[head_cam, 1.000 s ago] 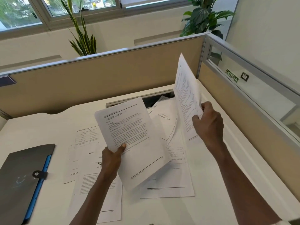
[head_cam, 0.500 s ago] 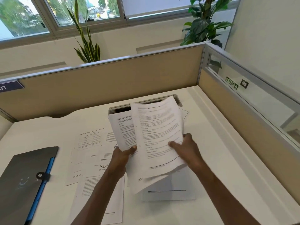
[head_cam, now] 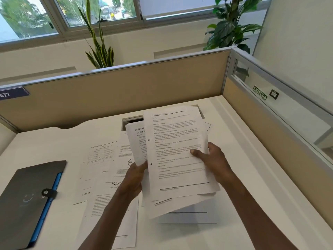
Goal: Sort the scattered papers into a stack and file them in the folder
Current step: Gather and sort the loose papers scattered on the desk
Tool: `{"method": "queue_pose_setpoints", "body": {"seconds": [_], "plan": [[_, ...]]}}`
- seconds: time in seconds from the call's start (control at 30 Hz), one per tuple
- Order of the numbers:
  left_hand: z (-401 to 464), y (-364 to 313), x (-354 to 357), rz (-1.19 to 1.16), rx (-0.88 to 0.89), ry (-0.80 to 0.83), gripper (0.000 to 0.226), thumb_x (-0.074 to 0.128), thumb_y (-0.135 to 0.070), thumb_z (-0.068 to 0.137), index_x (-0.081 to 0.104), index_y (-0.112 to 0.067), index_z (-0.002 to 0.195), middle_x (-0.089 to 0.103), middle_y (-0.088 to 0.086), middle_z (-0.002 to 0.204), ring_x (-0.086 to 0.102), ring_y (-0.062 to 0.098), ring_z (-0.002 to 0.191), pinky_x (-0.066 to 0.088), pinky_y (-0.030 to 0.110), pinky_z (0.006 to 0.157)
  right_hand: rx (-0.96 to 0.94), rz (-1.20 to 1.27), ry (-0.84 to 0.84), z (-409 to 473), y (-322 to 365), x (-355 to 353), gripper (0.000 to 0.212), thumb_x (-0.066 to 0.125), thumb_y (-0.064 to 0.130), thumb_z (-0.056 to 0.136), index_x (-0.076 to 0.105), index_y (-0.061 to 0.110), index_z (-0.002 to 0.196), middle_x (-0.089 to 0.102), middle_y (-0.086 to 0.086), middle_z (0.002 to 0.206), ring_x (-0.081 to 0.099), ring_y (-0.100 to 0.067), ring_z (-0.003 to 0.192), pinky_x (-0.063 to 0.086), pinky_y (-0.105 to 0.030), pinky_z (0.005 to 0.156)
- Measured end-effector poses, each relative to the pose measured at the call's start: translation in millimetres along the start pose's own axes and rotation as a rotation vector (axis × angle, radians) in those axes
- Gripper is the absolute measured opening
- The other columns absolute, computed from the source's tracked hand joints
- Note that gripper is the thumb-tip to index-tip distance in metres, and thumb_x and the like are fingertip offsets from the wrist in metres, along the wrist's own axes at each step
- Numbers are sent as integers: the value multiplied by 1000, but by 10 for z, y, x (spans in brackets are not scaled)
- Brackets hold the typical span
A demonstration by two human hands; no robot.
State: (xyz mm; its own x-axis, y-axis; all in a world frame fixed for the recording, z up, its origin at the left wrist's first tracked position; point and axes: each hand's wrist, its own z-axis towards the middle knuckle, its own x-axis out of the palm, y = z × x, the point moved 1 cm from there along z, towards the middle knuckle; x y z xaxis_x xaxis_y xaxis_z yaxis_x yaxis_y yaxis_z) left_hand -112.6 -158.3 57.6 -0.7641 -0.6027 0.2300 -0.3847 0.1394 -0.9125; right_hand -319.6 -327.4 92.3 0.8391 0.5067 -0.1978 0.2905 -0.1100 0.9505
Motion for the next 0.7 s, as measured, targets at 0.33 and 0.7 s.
{"method": "queue_pose_setpoints", "body": {"seconds": [0.33,0.7], "plan": [[11,-149,3,-111,224,174,73,66,-65,81,58,-17,136,62,19,134,58,44,123,47,67,95,-278,-115,-173,-79,-109,442,20,75,25,78,57,17,83,68,4,80,65,-20,74,56,-38,64],[-87,-79,-176,-42,350,170,62,72,-73,71,69,-24,110,67,8,100,67,29,93,55,57,71,-249,42,-174,-161,-215,733,16,71,17,84,57,11,90,62,15,79,56,0,71,51,-22,61]]}}
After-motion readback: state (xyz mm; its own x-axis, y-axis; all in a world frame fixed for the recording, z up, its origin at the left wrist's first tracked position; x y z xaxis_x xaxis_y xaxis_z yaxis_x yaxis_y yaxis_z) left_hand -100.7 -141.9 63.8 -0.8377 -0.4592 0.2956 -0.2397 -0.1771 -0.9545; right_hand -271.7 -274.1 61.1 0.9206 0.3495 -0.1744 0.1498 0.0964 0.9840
